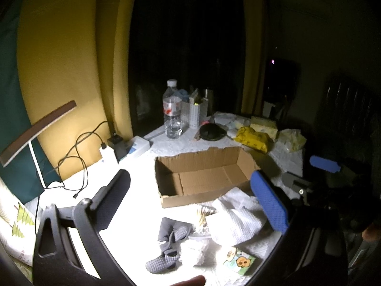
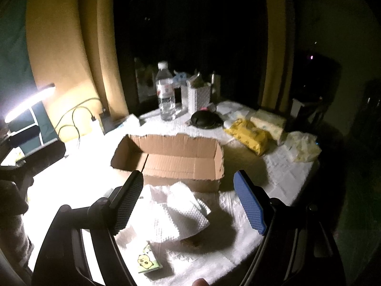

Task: Organize soft objects
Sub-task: 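Reach the right gripper to the white paper towel and close on it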

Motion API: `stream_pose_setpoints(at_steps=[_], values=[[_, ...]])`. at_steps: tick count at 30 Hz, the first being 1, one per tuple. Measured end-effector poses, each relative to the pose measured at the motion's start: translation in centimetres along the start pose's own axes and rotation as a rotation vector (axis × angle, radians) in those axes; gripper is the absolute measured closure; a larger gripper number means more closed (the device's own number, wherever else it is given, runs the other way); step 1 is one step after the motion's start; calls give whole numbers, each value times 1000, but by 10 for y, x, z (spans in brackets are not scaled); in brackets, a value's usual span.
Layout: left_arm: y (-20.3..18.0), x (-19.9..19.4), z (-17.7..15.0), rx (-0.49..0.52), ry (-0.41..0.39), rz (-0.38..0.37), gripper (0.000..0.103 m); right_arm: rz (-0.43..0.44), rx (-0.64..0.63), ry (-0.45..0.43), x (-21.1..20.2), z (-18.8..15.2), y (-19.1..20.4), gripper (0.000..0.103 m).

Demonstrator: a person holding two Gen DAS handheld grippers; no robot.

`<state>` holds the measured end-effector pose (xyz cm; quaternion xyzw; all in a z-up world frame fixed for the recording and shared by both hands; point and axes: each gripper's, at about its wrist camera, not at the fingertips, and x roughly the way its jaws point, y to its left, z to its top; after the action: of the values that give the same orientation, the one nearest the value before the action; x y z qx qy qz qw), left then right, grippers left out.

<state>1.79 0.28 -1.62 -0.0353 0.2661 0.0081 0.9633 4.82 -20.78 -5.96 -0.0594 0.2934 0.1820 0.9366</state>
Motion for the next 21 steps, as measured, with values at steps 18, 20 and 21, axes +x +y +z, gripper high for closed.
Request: stream_pose_setpoints(at_steps=[18,20,21], values=[[10,69,-57,-9,195,55,2,146,-33,202,79,-50,5,25],[12,73,-61,-13,209,59,2,157,-36,220,86,-53,6,29],[13,76,-63,-15,215,62,2,165,-37,230,89,-55,7,31]])
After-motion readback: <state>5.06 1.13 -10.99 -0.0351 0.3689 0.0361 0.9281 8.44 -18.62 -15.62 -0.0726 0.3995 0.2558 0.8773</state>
